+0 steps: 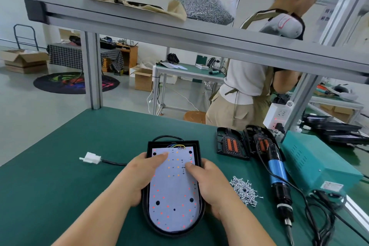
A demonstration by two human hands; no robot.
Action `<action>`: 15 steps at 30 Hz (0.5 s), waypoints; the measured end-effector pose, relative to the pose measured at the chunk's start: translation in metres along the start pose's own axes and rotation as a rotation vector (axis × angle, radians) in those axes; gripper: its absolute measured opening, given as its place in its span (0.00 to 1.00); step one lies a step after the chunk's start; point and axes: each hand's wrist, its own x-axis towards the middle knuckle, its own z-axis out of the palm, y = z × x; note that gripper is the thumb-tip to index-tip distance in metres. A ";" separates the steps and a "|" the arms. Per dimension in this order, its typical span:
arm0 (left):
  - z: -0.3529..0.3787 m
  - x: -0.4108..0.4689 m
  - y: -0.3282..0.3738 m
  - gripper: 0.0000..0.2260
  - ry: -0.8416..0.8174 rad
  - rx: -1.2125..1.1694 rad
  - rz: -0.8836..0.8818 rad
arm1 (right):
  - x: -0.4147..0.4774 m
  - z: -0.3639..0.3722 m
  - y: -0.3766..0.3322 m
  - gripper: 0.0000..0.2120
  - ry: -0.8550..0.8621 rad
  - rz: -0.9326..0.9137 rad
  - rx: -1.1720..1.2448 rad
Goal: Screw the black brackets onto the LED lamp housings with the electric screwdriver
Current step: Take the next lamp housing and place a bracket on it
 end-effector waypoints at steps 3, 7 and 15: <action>-0.004 0.001 0.001 0.16 -0.125 -0.170 -0.121 | -0.004 -0.001 -0.004 0.06 -0.032 -0.014 -0.086; -0.007 0.008 -0.001 0.14 -0.172 -0.203 -0.168 | -0.001 -0.011 -0.013 0.28 -0.006 -0.010 -0.272; 0.006 0.016 0.000 0.09 -0.066 -0.103 -0.094 | 0.072 -0.082 -0.018 0.25 0.546 -0.069 -0.749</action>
